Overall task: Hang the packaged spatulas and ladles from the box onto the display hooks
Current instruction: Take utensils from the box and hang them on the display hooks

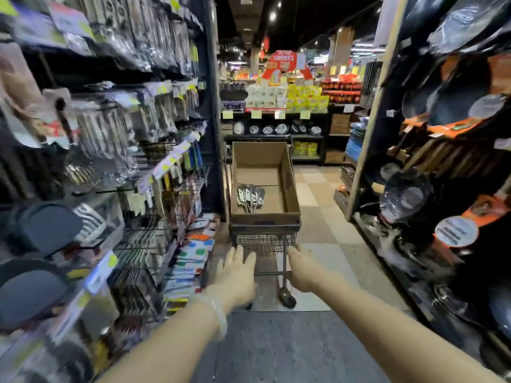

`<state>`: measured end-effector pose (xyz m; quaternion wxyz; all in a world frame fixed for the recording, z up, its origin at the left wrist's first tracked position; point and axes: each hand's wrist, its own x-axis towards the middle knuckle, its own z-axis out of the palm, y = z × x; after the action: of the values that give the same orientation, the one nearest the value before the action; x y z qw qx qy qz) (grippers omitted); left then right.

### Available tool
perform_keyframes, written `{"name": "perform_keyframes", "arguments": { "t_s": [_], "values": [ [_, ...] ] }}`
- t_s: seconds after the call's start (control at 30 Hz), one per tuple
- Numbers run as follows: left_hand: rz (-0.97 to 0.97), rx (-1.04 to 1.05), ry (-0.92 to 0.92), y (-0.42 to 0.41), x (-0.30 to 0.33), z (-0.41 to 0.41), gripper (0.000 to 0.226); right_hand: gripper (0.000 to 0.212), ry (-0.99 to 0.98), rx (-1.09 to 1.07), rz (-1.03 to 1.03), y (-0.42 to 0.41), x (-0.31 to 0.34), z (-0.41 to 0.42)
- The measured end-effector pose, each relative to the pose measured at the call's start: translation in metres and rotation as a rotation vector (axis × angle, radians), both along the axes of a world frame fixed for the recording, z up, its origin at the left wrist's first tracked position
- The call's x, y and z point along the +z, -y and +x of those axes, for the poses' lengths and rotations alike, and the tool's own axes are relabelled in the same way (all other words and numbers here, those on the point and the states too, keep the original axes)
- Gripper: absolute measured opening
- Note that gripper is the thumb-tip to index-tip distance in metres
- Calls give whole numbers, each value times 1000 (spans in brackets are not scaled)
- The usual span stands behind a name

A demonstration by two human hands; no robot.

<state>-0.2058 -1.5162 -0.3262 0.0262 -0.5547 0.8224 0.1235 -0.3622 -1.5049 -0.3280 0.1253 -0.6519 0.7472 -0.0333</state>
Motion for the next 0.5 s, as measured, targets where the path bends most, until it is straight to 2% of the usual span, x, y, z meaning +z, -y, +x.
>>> {"name": "perform_keyframes", "arguments": {
  "t_s": [0.13,0.27,0.5],
  "values": [
    [18,23,19,98,-10,-30,70,57,-3,28,35,106,-9,-32],
    [-8,59,1,193,-6,-49,70,41,-48,55,27,200,6,-56],
    [33,123,35,323,-36,-64,72,41,-1,111,118,332,-17,-76]
  ]
}}
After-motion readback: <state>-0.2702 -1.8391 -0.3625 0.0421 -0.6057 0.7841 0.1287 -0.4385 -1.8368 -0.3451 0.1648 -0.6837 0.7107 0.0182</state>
